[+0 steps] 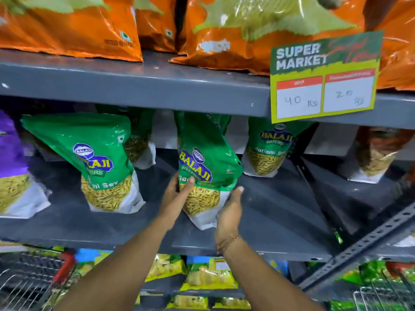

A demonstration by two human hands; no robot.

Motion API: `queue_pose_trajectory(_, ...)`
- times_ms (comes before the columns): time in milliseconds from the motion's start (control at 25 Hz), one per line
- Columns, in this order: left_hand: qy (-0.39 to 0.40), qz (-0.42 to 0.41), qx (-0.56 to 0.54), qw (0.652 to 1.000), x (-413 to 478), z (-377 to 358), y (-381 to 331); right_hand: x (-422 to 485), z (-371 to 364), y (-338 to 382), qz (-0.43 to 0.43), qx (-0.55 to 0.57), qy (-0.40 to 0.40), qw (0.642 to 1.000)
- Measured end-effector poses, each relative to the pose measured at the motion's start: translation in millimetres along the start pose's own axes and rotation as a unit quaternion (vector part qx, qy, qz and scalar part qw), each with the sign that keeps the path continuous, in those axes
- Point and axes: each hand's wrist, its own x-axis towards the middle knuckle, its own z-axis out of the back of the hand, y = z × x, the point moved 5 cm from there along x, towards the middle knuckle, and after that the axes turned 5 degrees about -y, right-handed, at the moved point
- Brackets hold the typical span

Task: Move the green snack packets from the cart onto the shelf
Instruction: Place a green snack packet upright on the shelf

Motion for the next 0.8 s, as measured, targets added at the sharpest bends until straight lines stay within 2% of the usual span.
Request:
queue_pose_trajectory(80,-0.065,0.015,0.038,0.997,-7.5,-0.6,-1.1,2.9,-13.4,-5.0,-0.023,-0.024,0.052,0.998)
queue_pose_trajectory(160,-0.128,0.038,0.052,0.99,-18.7,-3.4,-3.6,15.6,-18.6,2.8,-0.031,-0.097,0.06,0.993)
queue_pose_trajectory(280,-0.158,0.054,0.074,0.983,-29.0,-9.7,-11.6,24.3,-20.0,12.2,-0.009,-0.111,0.049,0.993)
queue_pose_trajectory(360,-0.13,0.049,0.077,0.987,-36.0,-3.0,-13.5,8.7,-7.6,11.1,0.05,-0.126,-0.061,0.989)
queue_pose_trajectory(440,-0.129,-0.003,0.055,0.99,-47.6,26.1,-11.5,-25.2,10.9,-9.0,0.09,-0.209,-0.243,0.943)
queue_pose_trajectory(480,-0.156,-0.031,0.047,0.986,-54.5,55.4,-7.4,-51.6,6.1,-29.0,0.104,-0.232,-0.263,0.931)
queue_pose_trajectory(520,-0.187,-0.043,0.044,0.98,-59.6,86.0,-3.7,-77.7,-6.9,-51.1,0.112,-0.226,-0.222,0.942)
queue_pose_trajectory(600,-0.274,-0.022,0.011,0.961,-70.9,169.8,16.0,-134.3,-57.9,-108.3,0.116,-0.208,-0.033,0.971)
queue_pose_trajectory(640,-0.341,0.002,-0.014,0.94,-80.8,219.8,28.2,-164.3,-89.1,-139.8,0.122,-0.228,0.077,0.963)
queue_pose_trajectory(720,-0.48,0.069,-0.038,0.874,-115.5,317.4,57.3,-218.9,-145.0,-201.9,0.129,-0.31,0.258,0.906)
queue_pose_trajectory(800,-0.608,0.153,0.0,0.779,-174.6,425.3,111.7,-281.4,-188.7,-287.3,0.071,-0.404,0.385,0.827)
